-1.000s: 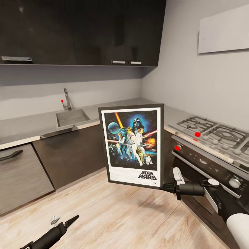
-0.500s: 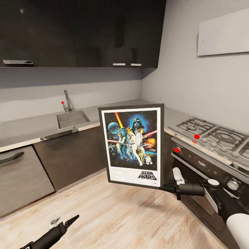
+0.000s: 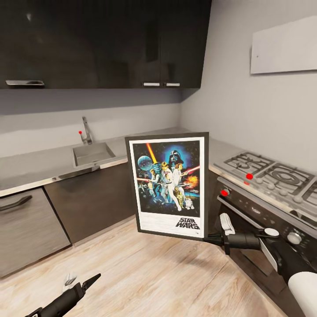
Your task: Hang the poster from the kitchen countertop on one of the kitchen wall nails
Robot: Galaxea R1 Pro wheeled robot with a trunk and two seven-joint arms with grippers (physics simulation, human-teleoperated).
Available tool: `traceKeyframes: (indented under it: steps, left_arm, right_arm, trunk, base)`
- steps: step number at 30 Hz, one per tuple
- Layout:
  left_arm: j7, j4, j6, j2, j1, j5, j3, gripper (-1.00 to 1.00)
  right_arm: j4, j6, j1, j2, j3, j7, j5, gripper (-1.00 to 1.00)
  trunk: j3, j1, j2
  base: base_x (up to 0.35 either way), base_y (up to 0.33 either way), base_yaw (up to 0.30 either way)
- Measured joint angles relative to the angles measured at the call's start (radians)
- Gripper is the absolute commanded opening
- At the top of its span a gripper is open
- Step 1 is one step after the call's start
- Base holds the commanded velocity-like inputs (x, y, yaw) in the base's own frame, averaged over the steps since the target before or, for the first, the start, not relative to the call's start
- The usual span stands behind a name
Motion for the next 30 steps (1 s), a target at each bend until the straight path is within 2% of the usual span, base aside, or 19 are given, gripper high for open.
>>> traceKeyframes:
  steps: [30]
  left_arm:
    - [0.000, 0.000, 0.001, 0.001, 0.000, 0.000, 0.000, 1.00]
  right_arm:
    - [0.001, -0.019, 0.000, 0.000, -0.001, -0.001, 0.000, -1.00]
  trunk:
    - [0.094, -0.115, 0.210]
  base:
    - [0.000, 0.000, 0.000]
